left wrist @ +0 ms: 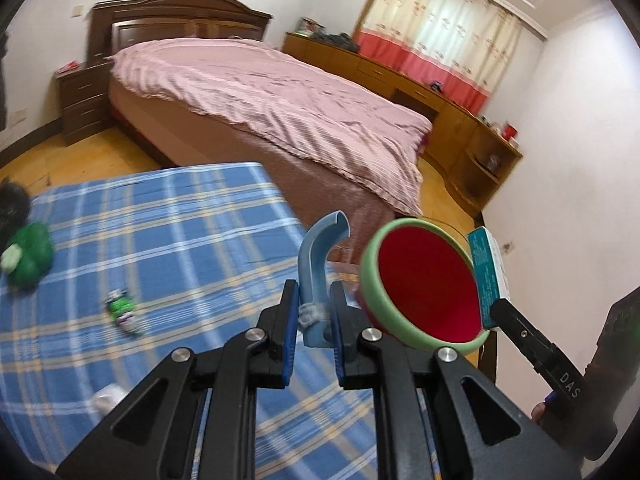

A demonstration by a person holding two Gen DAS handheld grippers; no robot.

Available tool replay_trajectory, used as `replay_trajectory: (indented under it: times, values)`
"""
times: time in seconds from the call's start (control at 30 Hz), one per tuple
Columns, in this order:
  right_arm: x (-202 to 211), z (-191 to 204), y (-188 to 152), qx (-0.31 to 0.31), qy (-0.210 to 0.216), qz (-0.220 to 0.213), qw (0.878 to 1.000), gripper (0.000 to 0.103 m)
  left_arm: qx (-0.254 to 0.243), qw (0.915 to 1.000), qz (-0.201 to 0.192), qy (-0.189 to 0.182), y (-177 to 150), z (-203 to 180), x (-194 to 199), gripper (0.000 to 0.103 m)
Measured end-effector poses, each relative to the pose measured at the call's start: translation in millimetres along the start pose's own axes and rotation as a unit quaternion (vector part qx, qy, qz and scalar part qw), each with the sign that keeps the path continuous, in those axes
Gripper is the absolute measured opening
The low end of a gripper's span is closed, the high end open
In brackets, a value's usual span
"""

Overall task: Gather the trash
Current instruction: 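Carry the blue plastic piece and white medicine box over the red bucket and release both, then move both open tools back toward the table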

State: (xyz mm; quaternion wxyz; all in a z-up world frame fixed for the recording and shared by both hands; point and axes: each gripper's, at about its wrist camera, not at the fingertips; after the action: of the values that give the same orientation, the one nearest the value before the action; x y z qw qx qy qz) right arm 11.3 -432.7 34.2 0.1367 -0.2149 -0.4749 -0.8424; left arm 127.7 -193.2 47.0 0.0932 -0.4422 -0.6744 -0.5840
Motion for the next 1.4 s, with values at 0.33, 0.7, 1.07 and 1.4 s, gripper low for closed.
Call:
replay_trajectory:
  times: [0.33,0.7,1.07,1.4]
  values:
    - [-15,-63,19,-0.037,-0.034,-0.001,0.999,0.053,-0.057,0.9966,0.048,-0.037,3,-73,-68,0.014]
    - [-38,-102,23,-0.062,-0.052,0.015,0.997,0.053,-0.075,0.9914,0.092,-0.056,-7,-106,-123,0.014]
    - [-57,-115,18,-0.085,-0.058,0.031,0.994,0.055,-0.100,0.9890,0.095,-0.053,-10,-115,-130,0.032]
    - [-52,-107,13,-0.102,-0.054,0.030,0.993,0.070,-0.069,0.9947,0.075,-0.016,-9,-86,-99,0.033]
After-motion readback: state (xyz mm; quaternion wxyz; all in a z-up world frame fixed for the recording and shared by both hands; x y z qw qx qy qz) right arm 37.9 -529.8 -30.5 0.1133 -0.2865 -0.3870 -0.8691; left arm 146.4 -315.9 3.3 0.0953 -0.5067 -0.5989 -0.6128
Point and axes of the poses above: each gripper's, at about its wrist camera, not at the fingertips, and x roughly against the way its jaws point, z to its left, y to its top, and after that the axes turned 3 degrees about -x, right-handed
